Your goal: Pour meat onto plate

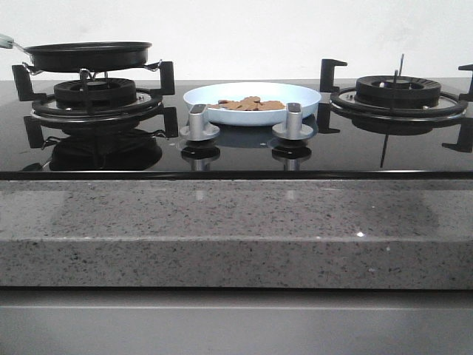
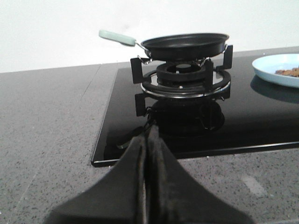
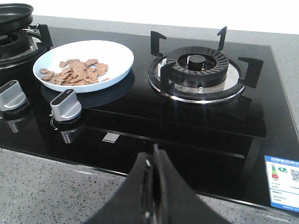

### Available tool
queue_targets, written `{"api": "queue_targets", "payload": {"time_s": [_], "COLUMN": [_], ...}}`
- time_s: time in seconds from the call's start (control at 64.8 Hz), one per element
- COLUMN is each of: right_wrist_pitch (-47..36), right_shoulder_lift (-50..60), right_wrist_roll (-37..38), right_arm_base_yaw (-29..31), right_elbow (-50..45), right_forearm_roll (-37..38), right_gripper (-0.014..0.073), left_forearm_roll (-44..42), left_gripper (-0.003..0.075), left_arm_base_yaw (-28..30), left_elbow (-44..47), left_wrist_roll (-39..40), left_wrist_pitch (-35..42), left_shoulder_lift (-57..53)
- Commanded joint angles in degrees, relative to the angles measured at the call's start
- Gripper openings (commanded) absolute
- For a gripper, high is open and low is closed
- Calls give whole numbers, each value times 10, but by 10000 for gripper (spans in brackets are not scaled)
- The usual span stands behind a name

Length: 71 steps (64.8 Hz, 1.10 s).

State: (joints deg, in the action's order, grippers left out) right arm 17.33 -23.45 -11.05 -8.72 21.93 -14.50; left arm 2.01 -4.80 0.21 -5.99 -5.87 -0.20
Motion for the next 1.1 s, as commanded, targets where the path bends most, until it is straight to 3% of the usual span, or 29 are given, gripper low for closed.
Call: {"api": "queue_targets", "payload": {"time_s": [0.0, 0.818, 1.08], "right_wrist_pitch": [-44, -45, -149], "right_shoulder_lift": [-3, -3, 40], "right_wrist_roll": [-5, -5, 18], "right_arm_base_yaw": [1, 1, 22], "right_elbow": [14, 14, -53], "right_forearm_roll": [-5, -5, 40], "right_gripper": [-71, -71, -71], "left_forearm_roll": [6, 6, 6], "left_gripper": [-20, -20, -20], "left_arm_base_yaw": [-3, -3, -3], "left_elbow": [3, 3, 3], "left_wrist_roll": [6, 6, 6], "left_wrist_pitch": [53, 53, 53], "left_shoulder_lift": [-9, -9, -9]}}
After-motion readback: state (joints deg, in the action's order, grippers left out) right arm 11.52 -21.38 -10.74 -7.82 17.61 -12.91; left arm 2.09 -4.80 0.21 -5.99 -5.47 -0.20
